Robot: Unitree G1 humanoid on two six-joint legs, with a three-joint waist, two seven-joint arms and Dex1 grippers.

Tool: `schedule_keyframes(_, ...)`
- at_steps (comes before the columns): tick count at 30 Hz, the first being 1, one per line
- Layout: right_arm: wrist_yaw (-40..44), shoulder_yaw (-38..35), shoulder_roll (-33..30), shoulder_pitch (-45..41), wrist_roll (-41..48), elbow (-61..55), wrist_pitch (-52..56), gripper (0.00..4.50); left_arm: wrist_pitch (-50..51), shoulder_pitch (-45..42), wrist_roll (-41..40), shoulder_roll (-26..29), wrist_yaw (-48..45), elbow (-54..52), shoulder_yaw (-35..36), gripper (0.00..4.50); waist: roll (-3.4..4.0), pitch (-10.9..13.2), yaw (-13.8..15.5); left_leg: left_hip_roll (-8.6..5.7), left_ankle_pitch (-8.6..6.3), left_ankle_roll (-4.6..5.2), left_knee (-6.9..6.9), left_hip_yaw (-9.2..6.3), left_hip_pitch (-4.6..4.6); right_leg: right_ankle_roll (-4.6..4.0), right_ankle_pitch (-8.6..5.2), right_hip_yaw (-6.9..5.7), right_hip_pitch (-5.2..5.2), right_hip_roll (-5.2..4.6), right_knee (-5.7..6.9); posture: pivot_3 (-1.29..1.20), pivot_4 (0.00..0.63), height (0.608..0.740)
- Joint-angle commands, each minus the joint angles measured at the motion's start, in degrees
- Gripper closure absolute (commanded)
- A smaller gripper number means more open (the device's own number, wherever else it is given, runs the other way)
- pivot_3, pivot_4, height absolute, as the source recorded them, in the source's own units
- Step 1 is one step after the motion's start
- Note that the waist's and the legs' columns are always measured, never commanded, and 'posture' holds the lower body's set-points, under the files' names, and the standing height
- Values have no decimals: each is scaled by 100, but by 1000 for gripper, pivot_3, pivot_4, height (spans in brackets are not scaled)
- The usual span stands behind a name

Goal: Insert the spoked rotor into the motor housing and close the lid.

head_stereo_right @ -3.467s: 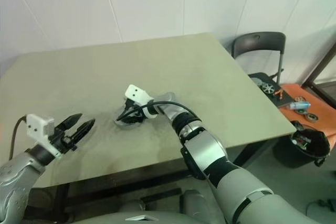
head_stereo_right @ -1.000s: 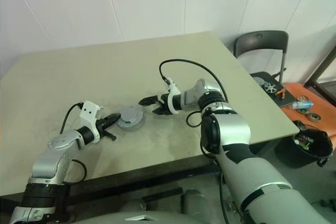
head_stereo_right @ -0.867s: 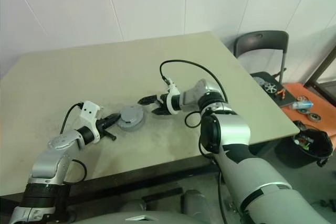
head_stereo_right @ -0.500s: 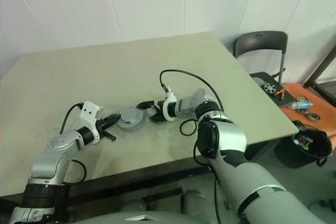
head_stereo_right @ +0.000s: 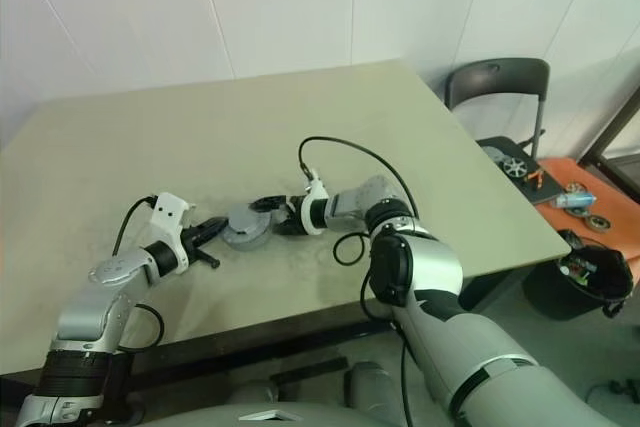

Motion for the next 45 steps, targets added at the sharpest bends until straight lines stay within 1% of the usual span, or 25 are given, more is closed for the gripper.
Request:
schedule_keyframes(1, 45, -200, 133, -112, 300, -121, -17, 1616, 71, 22, -13, -1, -106, -52, -153, 4500, 0, 0, 0, 0, 0, 0, 0, 0, 0, 0, 0, 0, 0, 0, 0, 0, 0, 740)
schedule_keyframes(3, 17, -210, 138, -107, 322, -131, -21, 2304, 75, 25, -13, -5, -112, -55, -152, 4500, 0, 0, -4, 0, 0, 0, 0, 0, -1, 0, 0, 0, 0, 0, -1, 0, 0, 740)
schedule_keyframes(6, -3, -217, 148, -91, 345, -155, -49, 3158, 89, 33, -7, -19, -122, -65, -141, 4500, 0, 0, -1, 0, 0, 1, 0, 0, -1, 0, 0, 0, 0, 0, -1, 0, 0, 740)
schedule_keyframes(7, -1, -238, 153, -88, 366, -156, -56, 3277, 96, 33, -11, -27, -119, -64, -131, 4500, 0, 0, -3, 0, 0, 1, -1, 0, 0, 0, 0, 0, 0, 0, -1, 0, 0, 740)
schedule_keyframes(13, 109, -254, 162, -116, 409, -193, 2, 3277, 191, 6, -172, -178, -25, -70, 58, 4500, 0, 0, -2, 0, -1, 1, 0, 1, -1, 1, 0, 0, 0, 0, -2, 0, 0, 740)
schedule_keyframes(16, 204, -185, 172, -123, 377, -229, 60, 3277, 354, -55, -549, -590, 316, -167, 519, 4500, -1, 1, -3, 0, -1, 1, 1, 0, -2, 1, 0, 0, 0, 0, -2, 0, 0, 740)
schedule_keyframes(17, 243, -182, 173, -130, 389, -241, 92, 3277, 486, -110, -670, -821, 689, -236, 784, 4500, -1, 2, -1, 0, -1, 2, 1, 0, -3, 1, 1, 0, -1, 0, -3, 0, 0, 740)
schedule_keyframes(19, 269, -194, 166, -151, 414, -255, 129, 3277, 1188, -237, -1239, -1224, 1414, -377, 1457, 4500, -12, 8, -1, 1, -1, 2, 2, 0, -6, 14, 8, 0, -2, -1, -5, 0, 0, 740)
schedule_keyframes(21, 317, -215, 165, -174, 448, -280, 174, 3277, 1891, -199, -1797, -1260, 1479, -465, 1784, 4500, -21, 11, -19, 2, -3, 6, 1, -1, -10, 19, 11, 0, -8, 0, -5, 0, 0, 740)
schedule_keyframes(23, 332, -238, 163, -195, 469, -299, 202, 3277, 2725, -142, -2565, -1261, 1565, -437, 2200, 4500, -20, 12, -20, 5, -8, 15, -1, 0, -10, 21, 12, 1, -12, 5, -1, 0, 0, 740)
schedule_keyframes(26, 327, -246, 148, -218, 470, -319, 226, 3277, 2913, -8, -3332, -1477, 1862, -506, 2868, 4500, -20, 12, -16, 4, -10, 19, -3, -1, -14, 22, 12, 0, -17, 4, -3, 0, 0, 740)
schedule_keyframes(31, 378, -258, 55, -324, 532, -372, 219, 3277, 3048, 327, -4381, -1690, 2370, -560, 3622, 4500, -22, 13, -5, 2, -11, 18, 0, -1, -20, 21, 11, 0, -16, 0, -16, 0, 0, 740)
schedule_keyframes(35, 481, -247, -75, -488, 597, -407, 324, 3277, 3249, 619, -5620, -1728, 2497, -618, 3818, 4500, -23, 14, -2, 2, -11, 17, 0, -1, -22, 17, 8, -1, -17, 1, -18, 0, 0, 740)
schedule_keyframes(37, 553, -206, -137, -574, 595, -431, 396, 3277, 3218, 742, -6148, -1719, 2524, -681, 3824, 4500, -24, 14, -5, 1, -11, 17, 1, 1, -22, 2, -1, 0, -15, 0, -22, 0, 0, 740)
schedule_keyframes(39, 594, -192, -179, -632, 598, -445, 441, 3277, 3163, 865, -6420, -1628, 2487, -786, 3715, 4500, -24, 14, -7, 1, -11, 17, 1, 2, -22, 2, -1, 0, -15, 0, -24, 0, 0, 740)
schedule_keyframes(42, 745, -189, -303, -823, 646, -512, 606, 3277, 3103, 1076, -7149, -1564, 2376, -1102, 3571, 3912, -24, 15, -7, 1, -11, 17, -1, 2, -23, 1, -2, 0, -17, 2, -23, 0, 0, 740)
schedule_keyframes(45, 820, -283, -402, -994, 734, -517, 720, 3277, 2941, 1215, -7453, -1462, 2370, -1168, 3398, 2879, -23, 16, -4, 1, -11, 17, -1, 2, -25, 0, -2, 1, -19, 1, -23, 0, 0, 740)
